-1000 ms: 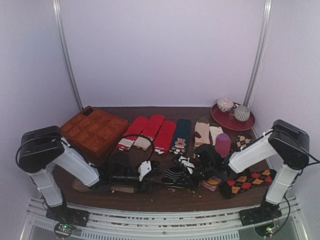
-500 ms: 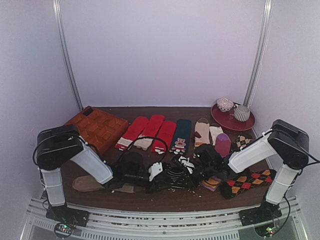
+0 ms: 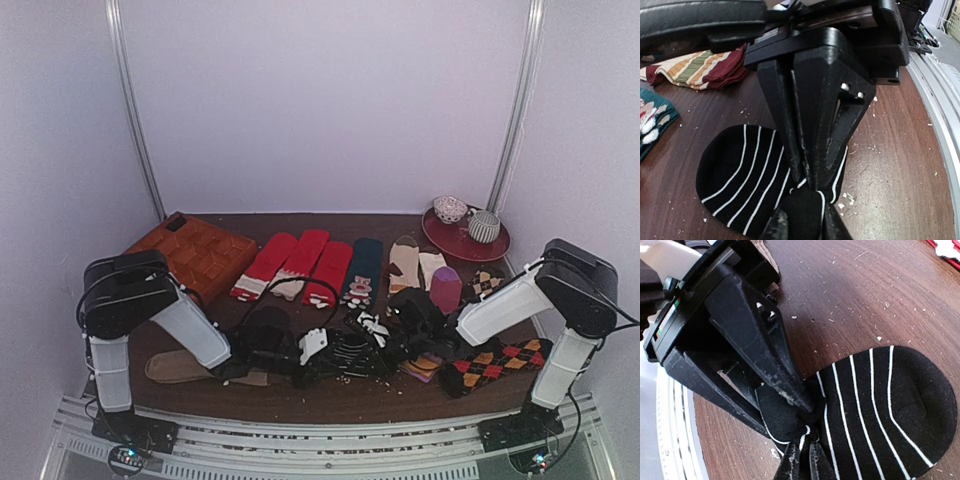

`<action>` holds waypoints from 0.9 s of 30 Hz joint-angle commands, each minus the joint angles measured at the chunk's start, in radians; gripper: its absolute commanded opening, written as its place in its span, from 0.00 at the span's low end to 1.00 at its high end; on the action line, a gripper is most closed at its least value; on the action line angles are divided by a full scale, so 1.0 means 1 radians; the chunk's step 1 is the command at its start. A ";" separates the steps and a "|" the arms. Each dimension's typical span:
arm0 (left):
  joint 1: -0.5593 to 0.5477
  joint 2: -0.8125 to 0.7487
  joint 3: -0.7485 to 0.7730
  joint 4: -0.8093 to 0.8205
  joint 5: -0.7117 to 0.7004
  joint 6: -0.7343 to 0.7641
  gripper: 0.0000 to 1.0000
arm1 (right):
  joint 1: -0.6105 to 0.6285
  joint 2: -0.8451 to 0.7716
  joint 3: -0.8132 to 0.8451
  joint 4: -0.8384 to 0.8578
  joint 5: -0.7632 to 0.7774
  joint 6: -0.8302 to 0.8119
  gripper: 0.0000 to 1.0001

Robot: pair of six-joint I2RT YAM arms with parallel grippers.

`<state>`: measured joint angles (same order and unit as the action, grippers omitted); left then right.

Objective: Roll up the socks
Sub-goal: Roll the sock at the center of the board.

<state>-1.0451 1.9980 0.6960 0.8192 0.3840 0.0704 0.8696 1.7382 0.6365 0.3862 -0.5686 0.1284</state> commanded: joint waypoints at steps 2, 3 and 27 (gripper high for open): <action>-0.008 0.008 0.009 -0.087 0.083 -0.010 0.10 | 0.000 0.074 -0.032 -0.169 0.073 0.001 0.03; -0.007 0.007 0.012 -0.097 0.091 -0.014 0.05 | 0.001 0.075 -0.030 -0.171 0.074 0.002 0.03; 0.025 0.173 -0.073 -0.397 0.161 -0.355 0.00 | 0.205 -0.255 -0.231 0.276 0.486 -0.385 0.40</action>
<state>-1.0092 2.0548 0.7280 0.8120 0.5301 -0.2237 1.0164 1.4433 0.3775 0.6418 -0.2047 -0.1047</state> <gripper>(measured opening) 0.047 0.388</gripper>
